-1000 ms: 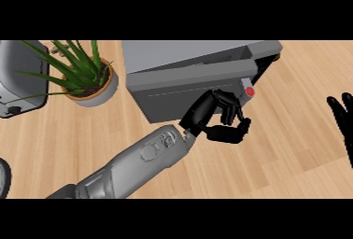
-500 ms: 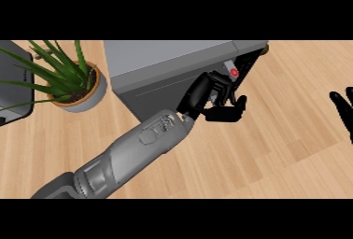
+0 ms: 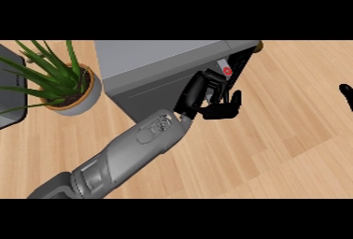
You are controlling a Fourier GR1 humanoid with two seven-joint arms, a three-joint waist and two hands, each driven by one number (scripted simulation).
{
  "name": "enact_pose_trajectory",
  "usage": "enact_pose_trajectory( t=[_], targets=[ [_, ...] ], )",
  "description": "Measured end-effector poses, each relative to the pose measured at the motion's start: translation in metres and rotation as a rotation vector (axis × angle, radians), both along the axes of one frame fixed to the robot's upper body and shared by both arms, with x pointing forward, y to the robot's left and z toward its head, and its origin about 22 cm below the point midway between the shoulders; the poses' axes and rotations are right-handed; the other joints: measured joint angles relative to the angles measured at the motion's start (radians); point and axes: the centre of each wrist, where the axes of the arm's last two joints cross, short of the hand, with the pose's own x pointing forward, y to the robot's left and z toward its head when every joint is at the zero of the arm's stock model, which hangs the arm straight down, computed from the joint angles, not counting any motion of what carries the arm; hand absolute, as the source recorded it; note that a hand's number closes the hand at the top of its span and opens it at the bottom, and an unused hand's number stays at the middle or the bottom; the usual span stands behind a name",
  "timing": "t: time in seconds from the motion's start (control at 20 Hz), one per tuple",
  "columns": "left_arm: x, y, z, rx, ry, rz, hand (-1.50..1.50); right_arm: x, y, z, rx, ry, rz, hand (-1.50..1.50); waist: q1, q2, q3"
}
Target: Pick up the milk, place it into the microwave and close the microwave
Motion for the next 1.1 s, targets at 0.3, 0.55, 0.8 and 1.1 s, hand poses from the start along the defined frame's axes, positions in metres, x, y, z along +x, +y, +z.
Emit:
enact_pose_trajectory(
  t=[0.3, 0.55, 0.8, 1.1],
  targets=[
    [-0.001, 0.002, -0.001, -0.014, -0.016, 0.035, 1.5, 0.003, -0.007, 0.012, -0.023, -0.011, -0.01, -1.5, -0.013, 0.002, 0.001],
    [-0.001, 0.003, -0.001, -0.024, -0.019, 0.058, 1.5, 0.005, -0.014, 0.022, -0.047, -0.017, -0.019, -1.5, -0.02, 0.003, 0.001],
    [-0.002, 0.004, -0.001, -0.034, -0.028, 0.082, 1.5, 0.007, -0.019, 0.03, -0.058, -0.023, -0.023, -1.5, -0.027, 0.005, 0.002],
    [-0.003, 0.003, -0.001, -0.044, -0.036, 0.1, 1.5, 0.01, -0.022, 0.037, -0.05, -0.025, -0.012, -1.5, -0.031, 0.008, 0.003]
  ],
)
